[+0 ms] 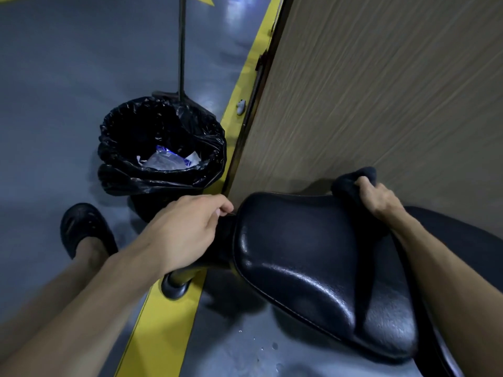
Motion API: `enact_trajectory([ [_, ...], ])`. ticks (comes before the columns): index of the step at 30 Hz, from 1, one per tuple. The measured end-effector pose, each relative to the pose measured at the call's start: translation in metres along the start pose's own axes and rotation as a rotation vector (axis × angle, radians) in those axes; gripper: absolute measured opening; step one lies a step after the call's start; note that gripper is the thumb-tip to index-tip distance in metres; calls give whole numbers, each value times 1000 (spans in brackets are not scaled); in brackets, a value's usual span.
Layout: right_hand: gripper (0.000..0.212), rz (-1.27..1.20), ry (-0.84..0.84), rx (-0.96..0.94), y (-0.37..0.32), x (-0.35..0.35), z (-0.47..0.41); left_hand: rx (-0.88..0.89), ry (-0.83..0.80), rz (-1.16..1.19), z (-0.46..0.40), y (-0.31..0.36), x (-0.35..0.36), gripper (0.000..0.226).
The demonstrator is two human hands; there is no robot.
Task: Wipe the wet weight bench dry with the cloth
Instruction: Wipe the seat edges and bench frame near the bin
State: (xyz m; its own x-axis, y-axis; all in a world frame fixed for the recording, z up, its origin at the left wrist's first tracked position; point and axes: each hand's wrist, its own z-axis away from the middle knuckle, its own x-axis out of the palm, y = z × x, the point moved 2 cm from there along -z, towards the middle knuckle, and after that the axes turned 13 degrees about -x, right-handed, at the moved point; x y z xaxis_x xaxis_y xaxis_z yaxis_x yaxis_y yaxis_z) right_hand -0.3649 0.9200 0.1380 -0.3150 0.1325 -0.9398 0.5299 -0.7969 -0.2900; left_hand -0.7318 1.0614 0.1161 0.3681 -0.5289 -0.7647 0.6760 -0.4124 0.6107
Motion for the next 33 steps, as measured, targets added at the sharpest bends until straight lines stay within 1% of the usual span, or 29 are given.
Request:
enact_trajectory([
  [1,75,48,-15,21,-5,2,-1,5,11,0,0,-4,-4,33],
  [3,80,180,-52,-24,-27,11,0,7,25,-1,0,-11,-13,33],
  [6,86,347,-126,-224,-80,41,7,-10,44,32,2,-19,-26,34],
  [8,79,369,-175,-354,-117,63,17,-13,71,56,3,-21,-32,35],
  [10,67,318,-190,-413,-141,75,28,-13,106,77,3,-20,-36,35],
  [14,42,237,-103,-539,-144,71,57,-1,154,107,1,-8,-33,36],
  [15,38,184,-77,-592,-141,67,66,8,163,110,-1,-3,-32,36],
  [18,26,-119,-50,-804,-127,55,97,29,164,113,-6,10,-29,36],
  [19,19,-174,-65,-889,-120,52,105,27,163,117,-9,11,-30,36],
  [20,16,-168,-69,-959,-115,49,110,18,167,123,-11,11,-31,36],
  [21,17,-148,-72,-991,-111,49,107,5,175,132,-13,8,-32,36],
  [22,17,-123,-73,-943,-109,50,99,-9,185,145,-13,4,-34,36],
  [23,23,-102,-89,-834,-113,52,86,-21,192,156,-13,1,-35,36],
  [25,41,11,-181,-590,-135,58,60,-45,196,167,-9,-6,-36,36],
  [26,46,47,-239,-532,-147,64,52,-54,191,169,-7,-9,-36,36],
  [27,47,71,-279,-510,-158,69,47,-61,186,171,-6,-10,-35,36],
  [29,43,115,-271,-587,-175,77,56,-67,189,175,-4,-11,-36,36],
  [30,44,136,-226,-684,-178,80,67,-64,196,182,-4,-10,-36,37],
  [32,51,179,-113,-952,-174,85,101,-55,206,199,-4,-7,-36,37],
  [33,56,192,-119,-1085,-170,88,119,-48,206,206,-4,-6,-37,37],
])
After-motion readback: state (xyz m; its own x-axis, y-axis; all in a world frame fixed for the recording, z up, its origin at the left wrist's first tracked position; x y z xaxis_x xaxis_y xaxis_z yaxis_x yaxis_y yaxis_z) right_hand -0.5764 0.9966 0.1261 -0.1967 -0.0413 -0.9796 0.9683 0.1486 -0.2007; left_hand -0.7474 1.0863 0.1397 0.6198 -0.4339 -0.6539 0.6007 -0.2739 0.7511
